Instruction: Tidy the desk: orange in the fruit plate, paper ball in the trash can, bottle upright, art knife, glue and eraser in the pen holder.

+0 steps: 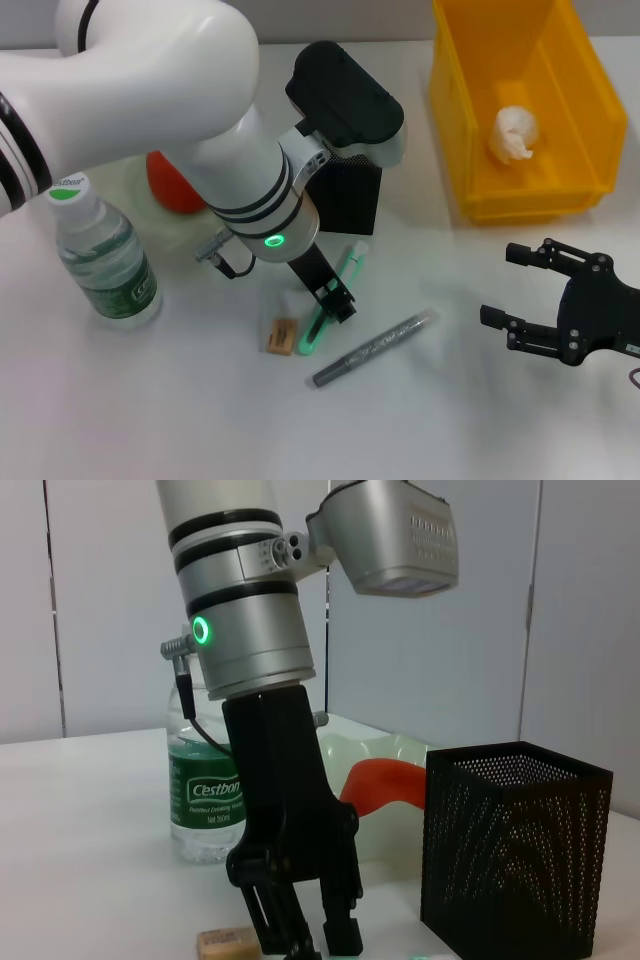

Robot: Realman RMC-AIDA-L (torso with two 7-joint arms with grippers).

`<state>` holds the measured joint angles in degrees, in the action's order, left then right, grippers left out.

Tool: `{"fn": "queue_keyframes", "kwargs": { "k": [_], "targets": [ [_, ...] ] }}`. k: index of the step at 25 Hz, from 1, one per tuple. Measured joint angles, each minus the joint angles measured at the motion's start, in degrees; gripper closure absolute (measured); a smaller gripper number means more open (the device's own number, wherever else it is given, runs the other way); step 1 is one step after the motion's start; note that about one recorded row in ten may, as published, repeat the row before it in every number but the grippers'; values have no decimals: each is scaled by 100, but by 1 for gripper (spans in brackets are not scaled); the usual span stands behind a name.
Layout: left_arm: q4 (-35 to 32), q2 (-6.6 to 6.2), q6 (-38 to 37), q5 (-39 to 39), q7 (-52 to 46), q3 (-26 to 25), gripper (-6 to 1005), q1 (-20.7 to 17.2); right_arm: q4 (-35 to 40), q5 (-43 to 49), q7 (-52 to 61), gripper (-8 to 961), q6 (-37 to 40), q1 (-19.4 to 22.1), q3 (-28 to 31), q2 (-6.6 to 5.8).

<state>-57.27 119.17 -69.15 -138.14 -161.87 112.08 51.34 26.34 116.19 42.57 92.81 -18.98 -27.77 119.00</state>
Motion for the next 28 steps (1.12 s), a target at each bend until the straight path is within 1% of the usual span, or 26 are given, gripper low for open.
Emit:
{"fn": "queue_keyframes", "kwargs": {
  "k": [11,20,26,28],
  "targets": [
    [-2,0,-23,7,39,94,688,-12,3,0,4,177,9,0,0,0],
    [21,0,-38,6,58,149,697,-11,-5,0,6,179,55,0,0,1],
    [-44,0,-38,10,60,166,796,-10,2,0,6,180,82,2,6,0],
    [-82,0,-38,14,60,133,800,-20,3,0,6,180,82,7,8,1]
  ]
}}
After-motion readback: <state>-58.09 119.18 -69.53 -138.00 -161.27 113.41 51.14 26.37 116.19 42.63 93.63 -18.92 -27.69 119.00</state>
